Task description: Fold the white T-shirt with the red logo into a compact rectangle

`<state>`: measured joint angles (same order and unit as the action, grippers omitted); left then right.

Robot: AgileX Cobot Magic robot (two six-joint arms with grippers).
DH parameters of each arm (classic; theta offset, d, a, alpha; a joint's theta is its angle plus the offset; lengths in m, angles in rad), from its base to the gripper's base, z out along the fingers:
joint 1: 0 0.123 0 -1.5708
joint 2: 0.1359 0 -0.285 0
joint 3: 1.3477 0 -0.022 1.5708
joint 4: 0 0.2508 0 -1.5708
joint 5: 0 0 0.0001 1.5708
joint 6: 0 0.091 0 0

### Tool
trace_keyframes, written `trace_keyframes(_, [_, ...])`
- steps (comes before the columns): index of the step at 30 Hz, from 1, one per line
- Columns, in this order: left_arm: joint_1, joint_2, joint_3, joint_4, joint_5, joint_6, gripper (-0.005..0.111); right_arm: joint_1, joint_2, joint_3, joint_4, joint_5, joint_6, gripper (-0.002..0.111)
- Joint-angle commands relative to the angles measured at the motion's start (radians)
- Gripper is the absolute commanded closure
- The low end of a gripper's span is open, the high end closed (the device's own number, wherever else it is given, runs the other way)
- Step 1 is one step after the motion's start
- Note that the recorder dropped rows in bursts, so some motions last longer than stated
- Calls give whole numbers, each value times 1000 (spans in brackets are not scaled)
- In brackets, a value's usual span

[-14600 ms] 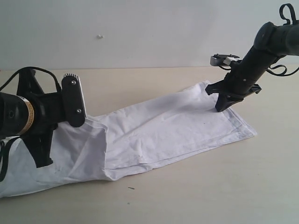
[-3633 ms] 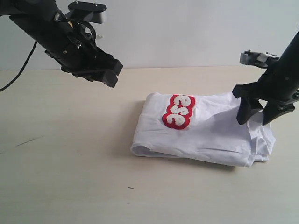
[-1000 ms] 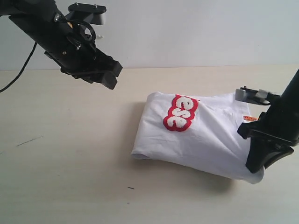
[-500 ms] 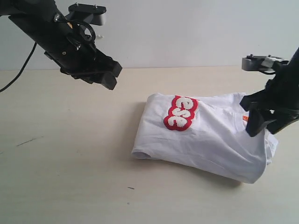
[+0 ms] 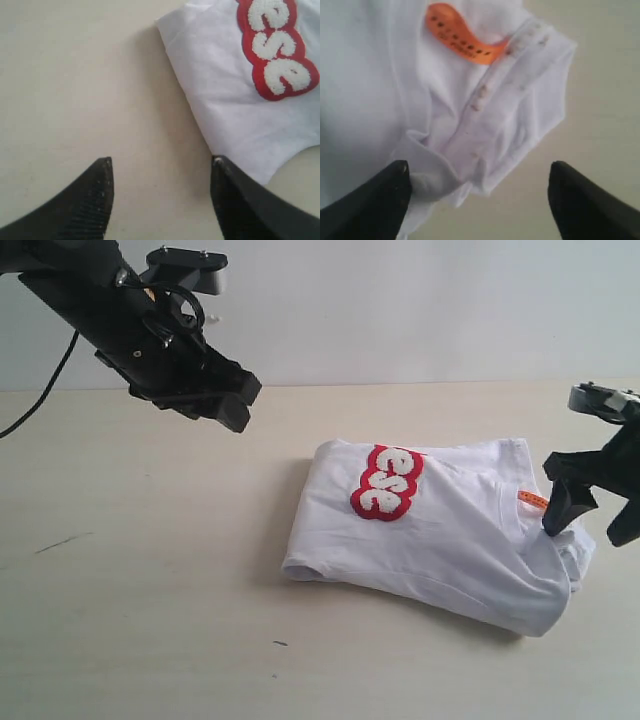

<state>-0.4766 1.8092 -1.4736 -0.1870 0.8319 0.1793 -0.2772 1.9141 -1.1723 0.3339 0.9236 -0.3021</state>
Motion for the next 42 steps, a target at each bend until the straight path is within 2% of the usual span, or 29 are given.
trace_keyframes(1, [1, -6, 5, -2, -11, 2, 50, -60, 65, 1, 64, -40, -70, 32])
trace_keyframes(6, [1, -6, 5, -2, -13, 2, 50, -71, 174, -46, 268, 21, -255, 33])
trace_keyframes(7, [1, -6, 5, -2, -13, 2, 50, -71, 205, -57, 277, 26, -257, 37])
trace_keyframes(9, [1, -6, 5, -2, -13, 2, 50, -71, 220, -68, 251, 41, -250, 48])
trace_keyframes(12, [1, -6, 5, -2, -22, 2, 50, -71, 217, -103, 190, 96, -217, 72])
trace_keyframes(14, [1, -6, 5, -2, -25, 2, 50, -71, 186, -135, 170, 151, -202, 97])
trace_keyframes(16, [1, -6, 5, -2, -25, 2, 50, -71, 132, -135, 170, 144, -202, 106])
trace_keyframes(20, [1, -6, 5, -2, -25, 2, 50, -71, 15, -135, 226, 135, -204, 107])
trace_keyframes(23, [1, -6, 5, -2, -25, 2, 50, -64, -42, -135, 316, 113, -321, 108])
trace_keyframes(26, [1, -6, 5, -2, -25, 2, 50, -42, -60, -135, 436, 62, -525, 108])
trace_keyframes(28, [1, -6, 5, -2, -25, 2, 50, -21, -60, -135, 461, -16, -583, 108])
trace_keyframes(32, [1, -6, 10, -2, -22, 2, 50, 17, -36, -135, 400, -292, -586, 107])
trace_keyframes(35, [1, -1, 14, 1, -33, 2, 50, 27, -2, -135, 390, -346, -588, 98])
trace_keyframes(40, [1, 17, 14, 1, -57, 4, 50, 33, 44, -135, 388, -259, -588, 71])
trace_keyframes(42, [1, 29, 14, 4, -58, 4, 50, 33, 45, -135, 366, -257, -588, 65])
